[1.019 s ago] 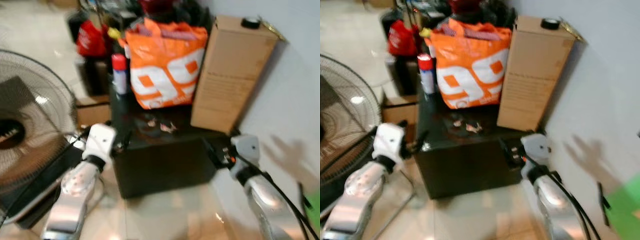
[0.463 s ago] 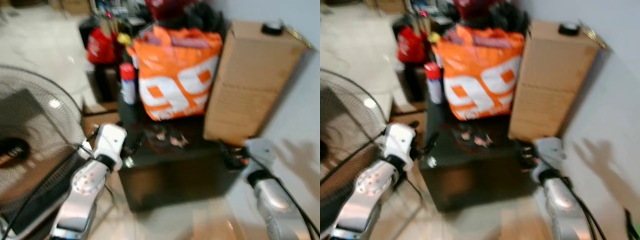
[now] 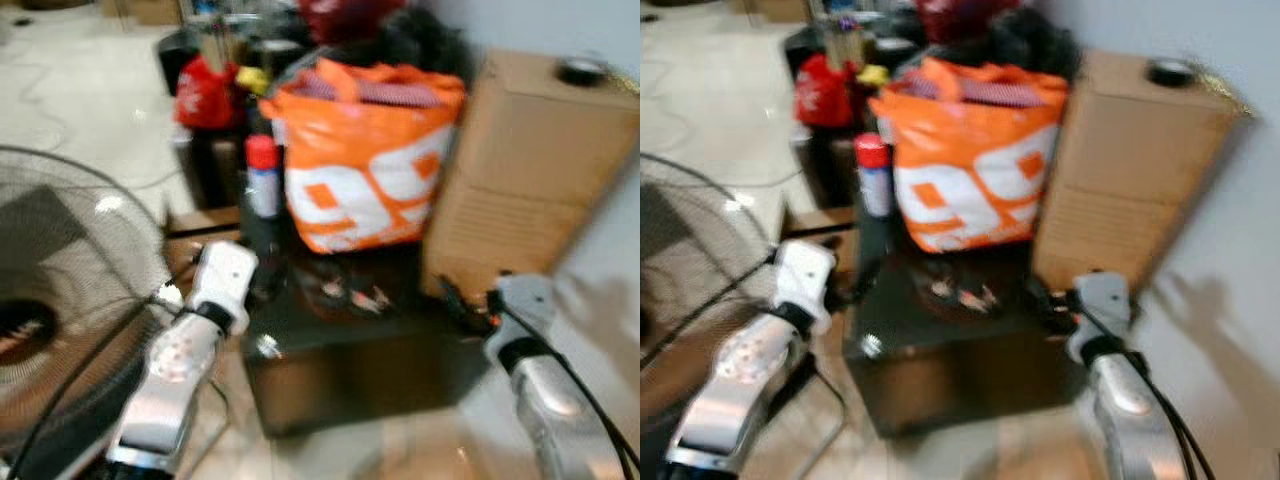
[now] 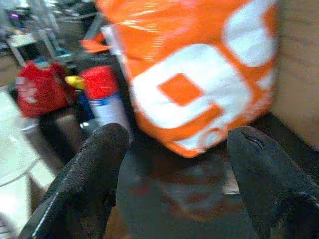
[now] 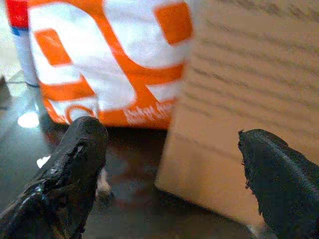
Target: Hang keys on a hook
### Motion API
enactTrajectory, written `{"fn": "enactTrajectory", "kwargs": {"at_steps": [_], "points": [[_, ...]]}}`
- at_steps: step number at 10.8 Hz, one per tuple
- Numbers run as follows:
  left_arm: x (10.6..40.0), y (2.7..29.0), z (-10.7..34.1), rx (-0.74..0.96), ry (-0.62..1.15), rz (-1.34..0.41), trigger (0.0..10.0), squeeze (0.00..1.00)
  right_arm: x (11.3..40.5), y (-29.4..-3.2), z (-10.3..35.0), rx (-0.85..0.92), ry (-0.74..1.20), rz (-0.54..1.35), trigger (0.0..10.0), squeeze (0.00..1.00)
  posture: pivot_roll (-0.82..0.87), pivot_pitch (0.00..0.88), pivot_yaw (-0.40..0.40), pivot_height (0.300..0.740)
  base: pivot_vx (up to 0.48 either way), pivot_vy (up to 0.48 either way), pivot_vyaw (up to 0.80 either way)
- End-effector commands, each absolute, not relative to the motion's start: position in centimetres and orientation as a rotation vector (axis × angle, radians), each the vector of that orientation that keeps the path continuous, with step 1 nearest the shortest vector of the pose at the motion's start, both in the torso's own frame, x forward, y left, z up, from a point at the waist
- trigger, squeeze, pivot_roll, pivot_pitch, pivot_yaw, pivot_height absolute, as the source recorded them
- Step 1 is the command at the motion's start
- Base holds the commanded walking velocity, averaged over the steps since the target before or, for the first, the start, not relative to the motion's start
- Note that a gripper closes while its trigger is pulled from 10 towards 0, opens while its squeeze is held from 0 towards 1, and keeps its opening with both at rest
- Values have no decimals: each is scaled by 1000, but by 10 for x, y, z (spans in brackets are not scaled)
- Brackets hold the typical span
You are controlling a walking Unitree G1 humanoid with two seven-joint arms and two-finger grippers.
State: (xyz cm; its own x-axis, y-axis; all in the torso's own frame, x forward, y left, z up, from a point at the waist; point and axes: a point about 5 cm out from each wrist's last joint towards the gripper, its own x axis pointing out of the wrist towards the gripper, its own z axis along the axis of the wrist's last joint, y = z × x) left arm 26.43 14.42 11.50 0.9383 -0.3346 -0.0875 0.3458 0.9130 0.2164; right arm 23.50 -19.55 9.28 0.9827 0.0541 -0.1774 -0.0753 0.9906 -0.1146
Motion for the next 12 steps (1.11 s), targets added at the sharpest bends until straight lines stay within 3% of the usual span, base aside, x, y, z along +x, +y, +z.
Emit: {"fn": "enactTrajectory", "kwargs": {"at_steps": [1, 12], "points": [[266, 152, 115, 244, 54, -329, 10000, 0, 237, -188, 97, -110, 157, 90, 10000, 1000, -116, 0, -4, 740, 322, 0, 0], [269, 151, 113, 249, 37, -340, 10000, 0, 243, -187, 96, -144, 167, 146, 10000, 1000, -108, 0, -23, 740, 320, 0, 0]]}}
